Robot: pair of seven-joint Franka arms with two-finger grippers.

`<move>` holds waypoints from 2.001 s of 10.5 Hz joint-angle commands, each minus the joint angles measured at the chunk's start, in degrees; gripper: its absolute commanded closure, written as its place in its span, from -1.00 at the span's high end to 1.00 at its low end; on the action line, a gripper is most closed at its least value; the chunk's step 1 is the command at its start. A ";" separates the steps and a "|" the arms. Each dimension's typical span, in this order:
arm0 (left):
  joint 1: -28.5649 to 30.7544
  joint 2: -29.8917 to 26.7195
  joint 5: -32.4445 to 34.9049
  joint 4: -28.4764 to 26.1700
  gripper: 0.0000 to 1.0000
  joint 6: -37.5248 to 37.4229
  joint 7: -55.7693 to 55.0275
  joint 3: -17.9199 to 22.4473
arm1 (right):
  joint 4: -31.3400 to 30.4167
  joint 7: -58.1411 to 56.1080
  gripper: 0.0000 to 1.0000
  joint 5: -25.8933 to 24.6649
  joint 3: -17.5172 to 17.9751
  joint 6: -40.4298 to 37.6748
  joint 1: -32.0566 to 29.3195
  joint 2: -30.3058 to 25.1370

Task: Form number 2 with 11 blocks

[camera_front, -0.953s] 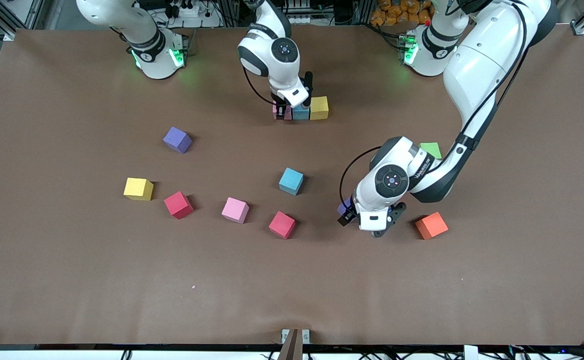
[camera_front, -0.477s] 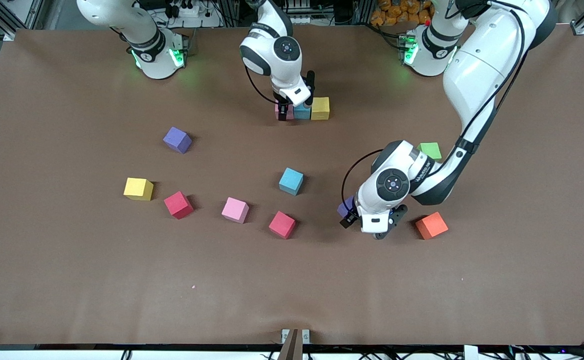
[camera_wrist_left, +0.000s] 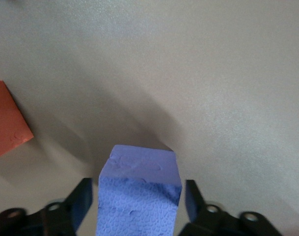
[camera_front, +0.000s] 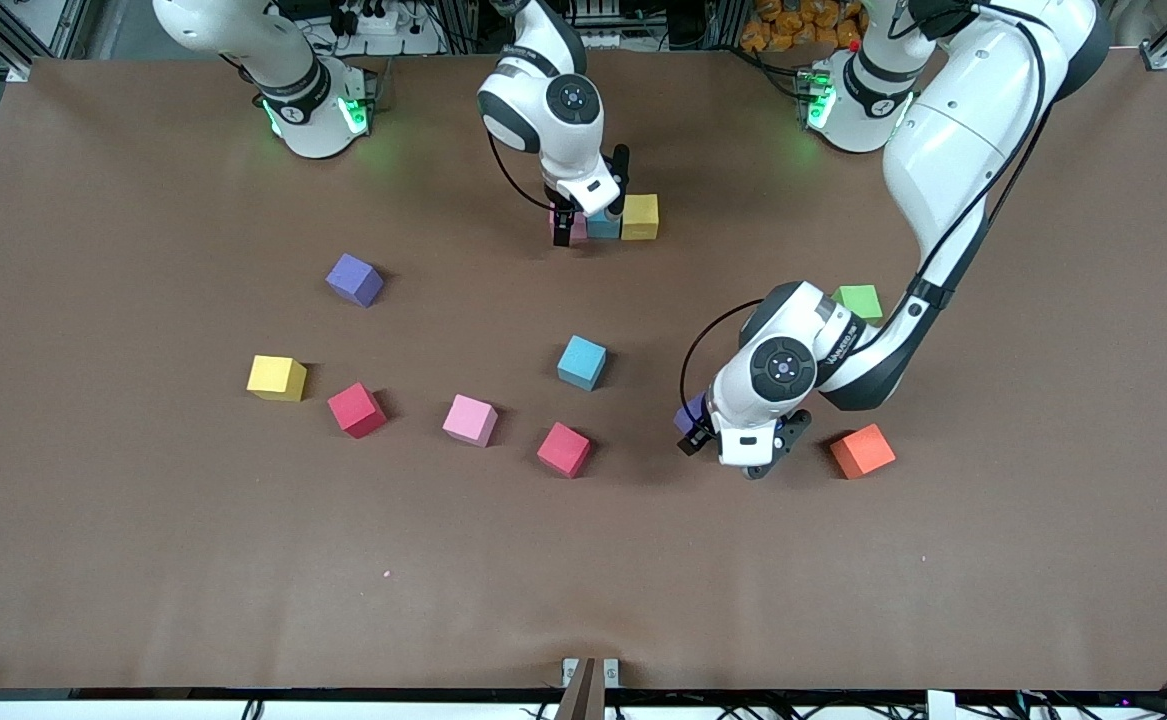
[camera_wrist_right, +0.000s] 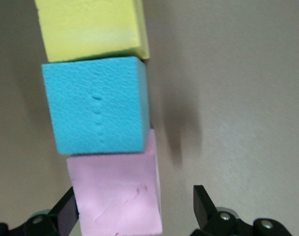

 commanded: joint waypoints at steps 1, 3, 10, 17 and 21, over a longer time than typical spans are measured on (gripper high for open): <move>-0.72 0.62 1.81 0.56 0.21 0.37 -1.70 0.16 | -0.53 0.96 1.00 -0.38 0.36 -3.32 -2.56 -2.98; -0.63 0.19 1.89 0.56 -0.22 0.20 -1.43 0.16 | -0.44 0.96 1.00 -0.12 0.28 -5.60 -3.52 -4.20; 0.95 -11.57 1.37 -10.32 -0.25 -2.97 7.96 -0.98 | 0.87 0.96 1.00 0.76 0.19 -8.07 -11.86 -5.01; 9.36 -16.34 1.28 -19.64 -0.26 -2.97 16.99 -12.11 | 7.55 3.84 1.00 0.24 0.10 -8.25 -31.11 -3.25; 10.98 -16.08 1.37 -22.56 -0.26 -2.97 19.75 -17.67 | 14.39 4.48 1.00 -1.69 -1.73 -7.02 -39.03 0.51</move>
